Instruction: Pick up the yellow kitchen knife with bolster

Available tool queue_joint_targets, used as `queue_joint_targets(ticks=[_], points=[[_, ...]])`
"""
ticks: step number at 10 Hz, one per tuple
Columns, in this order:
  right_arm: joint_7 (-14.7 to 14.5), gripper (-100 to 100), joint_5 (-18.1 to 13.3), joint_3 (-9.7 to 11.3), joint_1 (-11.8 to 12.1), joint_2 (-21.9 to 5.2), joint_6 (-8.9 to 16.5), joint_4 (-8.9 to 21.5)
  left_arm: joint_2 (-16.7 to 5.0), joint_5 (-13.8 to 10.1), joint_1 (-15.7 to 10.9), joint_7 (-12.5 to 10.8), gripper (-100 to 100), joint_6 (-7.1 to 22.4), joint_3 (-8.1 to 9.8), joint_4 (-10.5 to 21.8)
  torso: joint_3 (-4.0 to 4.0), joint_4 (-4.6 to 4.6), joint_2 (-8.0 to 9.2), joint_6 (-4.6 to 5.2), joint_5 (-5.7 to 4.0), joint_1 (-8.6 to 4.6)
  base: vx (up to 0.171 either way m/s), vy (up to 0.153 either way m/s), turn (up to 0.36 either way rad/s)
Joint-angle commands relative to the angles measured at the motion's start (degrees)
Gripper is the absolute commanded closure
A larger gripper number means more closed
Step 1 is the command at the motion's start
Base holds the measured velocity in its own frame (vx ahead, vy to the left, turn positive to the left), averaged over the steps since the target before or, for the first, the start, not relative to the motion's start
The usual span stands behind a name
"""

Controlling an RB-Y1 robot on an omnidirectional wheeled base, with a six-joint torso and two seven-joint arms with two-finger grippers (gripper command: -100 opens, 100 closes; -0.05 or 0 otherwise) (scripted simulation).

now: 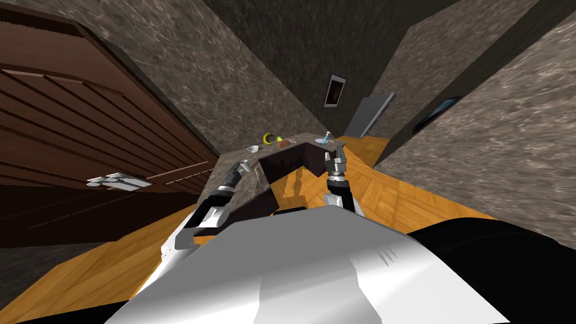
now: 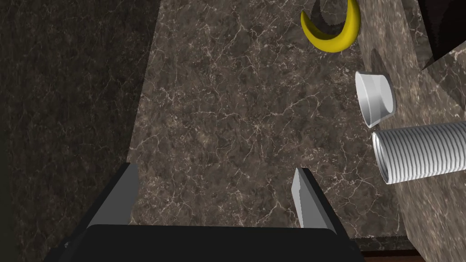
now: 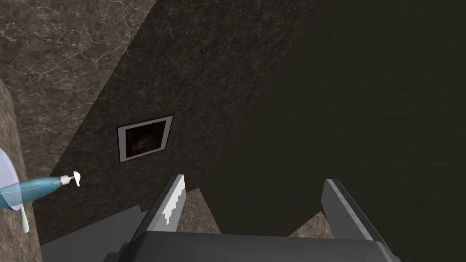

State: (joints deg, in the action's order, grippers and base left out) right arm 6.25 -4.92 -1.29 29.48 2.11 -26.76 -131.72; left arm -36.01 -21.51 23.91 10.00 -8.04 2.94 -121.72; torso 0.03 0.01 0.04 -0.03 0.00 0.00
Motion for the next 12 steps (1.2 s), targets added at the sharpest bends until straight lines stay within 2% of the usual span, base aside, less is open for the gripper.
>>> queue_joint_targets(ticks=[1, 2, 4, 5, 6, 7, 8, 9, 10, 11, 12], points=[[0.0, 0, 0.0, 0.0, 0.0, 0.0, 0.0, 0.0, -2.9, -1.8, -0.1, 0.3, -100, 2.8, 0.31, 1.0, 0.0, 0.0, 0.0, 0.0, 0.0, 0.0, -0.011, -0.008, -0.14], [0.0, 0, 0.0, 0.0, 0.0, 0.0, 0.0, 0.0, -3.4, -1.8, -0.1, 0.3, -100, 2.8, 0.31, 1.0, -0.01, 0.0, -0.02, 0.03, 0.0, -0.01, -0.009, -0.004, -0.075], [0.0, 0, 0.0, 0.0, 0.0, 0.0, 0.0, 0.0, -7.3, -4.9, -0.4, 0.3, -100, 6.6, 0.73, 3.1, -0.01, -0.01, -0.02, 0.02, 0.0, 0.0, -0.01, -0.009, -0.186], [0.0, 0, 0.0, 0.0, 0.0, 0.0, 0.0, 0.0, -8.5, -4.9, -0.4, 0.3, -100, 7.2, 0.73, 3.1, -0.02, -0.01, -0.02, 0.03, 0.0, -0.01, -0.007, -0.003, -0.095], [0.0, 0, 0.0, 0.0, 0.0, 0.0, 0.0, 0.0, -10.5, -6.3, -0.5, 0.2, -100, 9.3, 0.78, 4.1, -0.02, -0.01, -0.03, -0.01, 0.0, 0.01, -0.003, -0.005, -0.116], [0.0, 0, 0.0, 0.0, 0.0, 0.0, 0.0, 0.0, -11.0, -6.3, -0.5, 0.2, -100, 9.4, 0.78, 4.1, -0.02, -0.01, -0.04, 0.01, 0.0, 0.0, -0.003, -0.004, -0.099], [0.0, 0, 0.0, 0.0, 0.0, 0.0, 0.0, 0.0, -13.3, -7.7, -0.5, 0.0, -100, 11.6, 0.72, 5.1, -0.02, -0.01, -0.04, 0.0, 0.0, 0.0, -0.002, -0.008, -0.196], [0.0, 0, 0.0, 0.0, 0.0, 0.0, 0.0, 0.0, -13.6, -7.7, -0.5, 0.0, -100, 11.6, 0.72, 5.1, -0.03, -0.01, -0.05, 0.02, 0.0, 0.0, -0.002, -0.001, -0.076], [0.0, 0, 0.0, 0.0, 0.0, 0.0, 0.0, 0.0, -16.1, -9.0, -0.4, -0.2, -100, 13.6, 0.55, 6.1, -0.03, -0.01, -0.05, -0.02, 0.01, 0.01, 0.0, -0.006, -0.149], [0.0, 0, 0.0, 0.0, 0.0, 0.0, 0.0, 0.0, -16.1, -9.0, -0.4, -0.2, -100, 13.9, 0.55, 6.1, -0.03, -0.01, -0.06, 0.02, 0.0, 0.0, 0.0, -0.002, -0.092], [0.0, 0, 0.0, 0.0, 0.0, 0.0, 0.0, 0.0, -18.4, -10.2, -0.3, -0.5, -100, 16.2, 0.26, 7.1, -0.03, -0.01, -0.06, -0.01, 0.0, 0.0, 0.003, -0.005, -0.14]])
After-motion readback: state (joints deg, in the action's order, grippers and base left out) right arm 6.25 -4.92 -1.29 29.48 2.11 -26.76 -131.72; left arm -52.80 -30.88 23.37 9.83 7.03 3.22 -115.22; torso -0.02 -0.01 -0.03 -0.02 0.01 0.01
